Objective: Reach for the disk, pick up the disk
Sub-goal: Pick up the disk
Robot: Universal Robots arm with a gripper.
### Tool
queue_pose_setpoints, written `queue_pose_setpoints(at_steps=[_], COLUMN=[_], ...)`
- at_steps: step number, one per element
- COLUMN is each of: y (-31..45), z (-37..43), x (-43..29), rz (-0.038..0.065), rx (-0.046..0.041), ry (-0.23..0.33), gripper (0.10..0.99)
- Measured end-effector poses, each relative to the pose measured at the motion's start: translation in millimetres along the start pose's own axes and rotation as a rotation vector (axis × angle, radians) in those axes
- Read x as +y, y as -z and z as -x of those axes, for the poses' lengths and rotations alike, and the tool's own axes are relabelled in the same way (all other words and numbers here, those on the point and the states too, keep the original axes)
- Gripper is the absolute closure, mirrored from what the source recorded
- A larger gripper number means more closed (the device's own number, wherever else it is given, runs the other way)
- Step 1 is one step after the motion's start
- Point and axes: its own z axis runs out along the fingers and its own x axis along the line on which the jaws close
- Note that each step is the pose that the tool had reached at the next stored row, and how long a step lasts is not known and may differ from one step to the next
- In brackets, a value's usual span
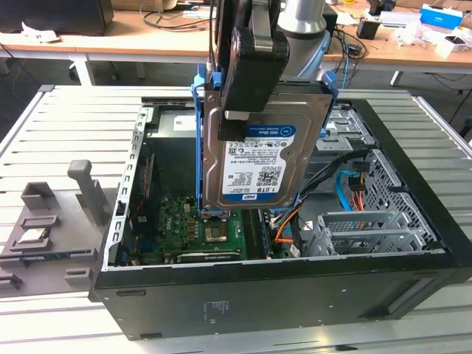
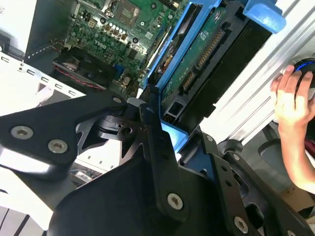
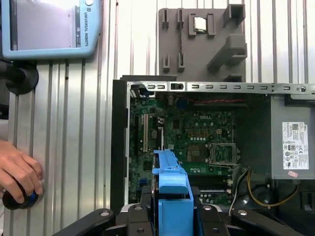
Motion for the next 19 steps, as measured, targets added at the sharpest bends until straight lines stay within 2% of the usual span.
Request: queue_pose_setpoints(at_steps=[2,4,5,6,15,19], y=[0.0,-0.1,-0.1,-0.1,0.2,0.6], z=[-6.2,-26.7,-32.6,-34.9,-35.0,-35.1], x=[0.1,0.4,0.4,0.6,-3.4,-11.2], rz=[0.0,0.0,0.0,0.0,0.0,0.0], rx=[0.0001,0.0,0.0,0.0002,0.0001,0.0001], ry=[0.0,0.0,0.0,0.0,0.0,0.0], gripper=[0.718,0.718,0.718,0.718,0.718,0.718])
